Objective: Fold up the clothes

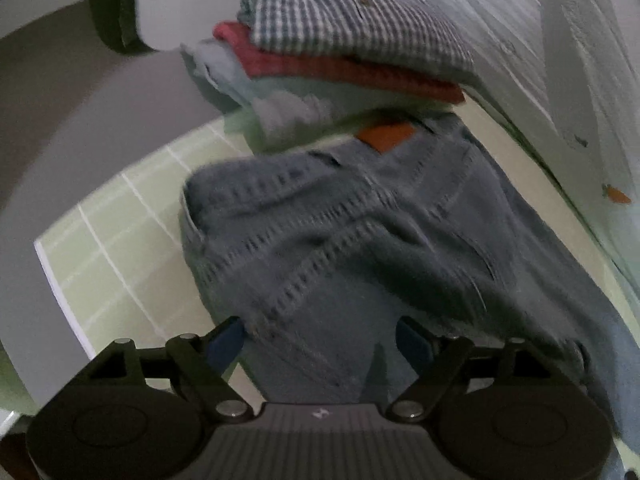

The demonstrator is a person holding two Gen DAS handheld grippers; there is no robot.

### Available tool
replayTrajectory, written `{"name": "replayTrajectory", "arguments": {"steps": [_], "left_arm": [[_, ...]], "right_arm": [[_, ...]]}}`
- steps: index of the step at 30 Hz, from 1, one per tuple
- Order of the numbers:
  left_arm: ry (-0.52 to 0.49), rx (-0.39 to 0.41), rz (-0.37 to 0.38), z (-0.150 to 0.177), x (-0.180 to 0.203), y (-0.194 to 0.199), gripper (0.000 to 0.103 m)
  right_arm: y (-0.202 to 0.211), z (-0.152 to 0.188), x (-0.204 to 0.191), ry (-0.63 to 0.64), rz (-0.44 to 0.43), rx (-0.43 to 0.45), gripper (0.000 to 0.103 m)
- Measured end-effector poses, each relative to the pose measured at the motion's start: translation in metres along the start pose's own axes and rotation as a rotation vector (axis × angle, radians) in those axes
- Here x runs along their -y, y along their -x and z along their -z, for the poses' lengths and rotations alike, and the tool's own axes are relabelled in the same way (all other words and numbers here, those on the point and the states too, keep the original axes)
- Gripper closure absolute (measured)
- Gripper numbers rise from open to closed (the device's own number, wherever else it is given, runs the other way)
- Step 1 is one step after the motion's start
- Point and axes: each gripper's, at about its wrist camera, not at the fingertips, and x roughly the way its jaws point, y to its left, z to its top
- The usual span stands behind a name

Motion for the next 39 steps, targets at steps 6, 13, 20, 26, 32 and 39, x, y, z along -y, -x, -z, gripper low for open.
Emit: {"name": "replayTrajectory", "arguments": {"steps": [6, 13, 20, 26, 32, 39], "left_arm": [[-0.035, -0.017, 0.033, 0.018, 0.018, 0.013, 0.019], [-0.094, -0.009, 0.056, 0.042, 0.043, 0.031, 0.019], [-0.111, -0.011, 0.067, 0.057, 0.058, 0.04, 0.019], [-0.148, -0.011, 0.074, 0.064, 0.076, 0.043, 0.014], [-0.166, -0.034, 0.09, 0.063, 0.08, 0.036, 0.005], [-0.07, -0.062, 0.052, 0.049, 0.052, 0.023, 0.005]], "right_arm": [[0.045, 0.013, 0.079, -0.241, 0.032, 0.07, 0.0], [0.066, -0.001, 0.132, -0.41, 0.025, 0.143, 0.0], [0.065, -0.022, 0.199, -0.637, -0.015, 0.246, 0.0], [0.05, -0.049, 0.232, -0.764, -0.101, 0.262, 0.0], [0.045, -0.055, 0.229, -0.76, -0.099, 0.248, 0.0], [0.043, -0.028, 0.198, -0.714, -0.141, 0.191, 0.0]]}}
